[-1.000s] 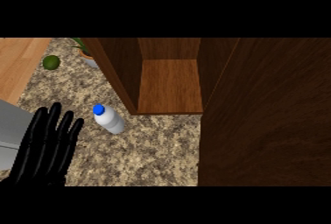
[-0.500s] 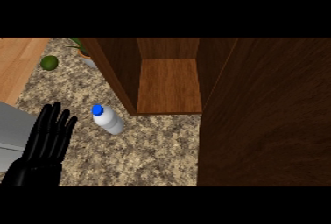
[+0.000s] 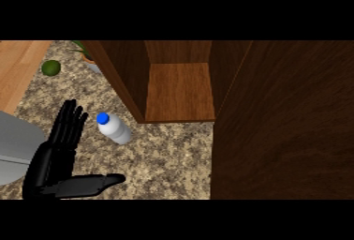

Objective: Pick up the bottled water, place it into the cabinet and close the cabinet

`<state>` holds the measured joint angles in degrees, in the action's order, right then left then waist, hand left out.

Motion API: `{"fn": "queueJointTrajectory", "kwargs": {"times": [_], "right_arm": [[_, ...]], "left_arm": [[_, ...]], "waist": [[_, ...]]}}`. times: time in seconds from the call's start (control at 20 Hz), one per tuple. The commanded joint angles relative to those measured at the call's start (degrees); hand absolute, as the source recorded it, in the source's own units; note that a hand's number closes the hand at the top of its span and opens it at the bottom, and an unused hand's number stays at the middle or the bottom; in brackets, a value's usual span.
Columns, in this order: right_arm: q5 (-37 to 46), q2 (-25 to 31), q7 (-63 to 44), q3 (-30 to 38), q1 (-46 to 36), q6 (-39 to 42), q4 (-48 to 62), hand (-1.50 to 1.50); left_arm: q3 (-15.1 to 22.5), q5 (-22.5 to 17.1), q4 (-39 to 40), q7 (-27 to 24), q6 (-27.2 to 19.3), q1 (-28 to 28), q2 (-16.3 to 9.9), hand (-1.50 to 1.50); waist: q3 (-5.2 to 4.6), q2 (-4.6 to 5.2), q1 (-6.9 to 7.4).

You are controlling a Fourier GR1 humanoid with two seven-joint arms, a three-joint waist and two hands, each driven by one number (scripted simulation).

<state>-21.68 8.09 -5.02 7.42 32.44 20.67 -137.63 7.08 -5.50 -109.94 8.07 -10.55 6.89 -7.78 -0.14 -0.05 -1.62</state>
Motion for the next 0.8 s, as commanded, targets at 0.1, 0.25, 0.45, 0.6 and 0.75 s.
{"fn": "queueJointTrajectory", "kwargs": {"times": [0.1, 0.25, 0.45, 0.6, 0.75], "right_arm": [[-13.7, 1.9, -5.0, 4.0, 3.0, -0.5, -10.8, -1.5], [-11.6, 0.7, -3.1, 2.5, 4.7, 0.4, -10.4, -1.5], [-10.8, -0.1, 0.3, 2.6, 9.8, 3.5, -11.8, -1.5], [-13.6, 1.3, -1.3, 3.7, 7.7, 1.6, -11.6, -1.5], [-15.6, 2.2, 2.0, 5.9, 11.5, 5.2, -10.8, -1.5]], "left_arm": [[-3.0, -1.5, 11.0, -6.1, 2.5, -4.3, 0.4, -1.5], [-5.8, -0.9, 18.2, -10.1, 2.7, -6.4, -0.1, -1.5], [-8.6, -1.6, 24.2, -12.3, 3.3, -8.5, -0.9, -1.5], [-7.8, -1.4, 29.1, -12.9, 4.1, -10.7, 0.0, -1.5], [-10.3, -2.2, 34.9, -14.8, 5.2, -13.2, -1.2, -1.5]], "waist": [[0.05, 0.01, 0.19], [0.03, 0.06, 0.08], [0.04, -0.05, -0.23], [0.02, 0.1, 0.06], [0.04, -0.01, -0.55]]}}
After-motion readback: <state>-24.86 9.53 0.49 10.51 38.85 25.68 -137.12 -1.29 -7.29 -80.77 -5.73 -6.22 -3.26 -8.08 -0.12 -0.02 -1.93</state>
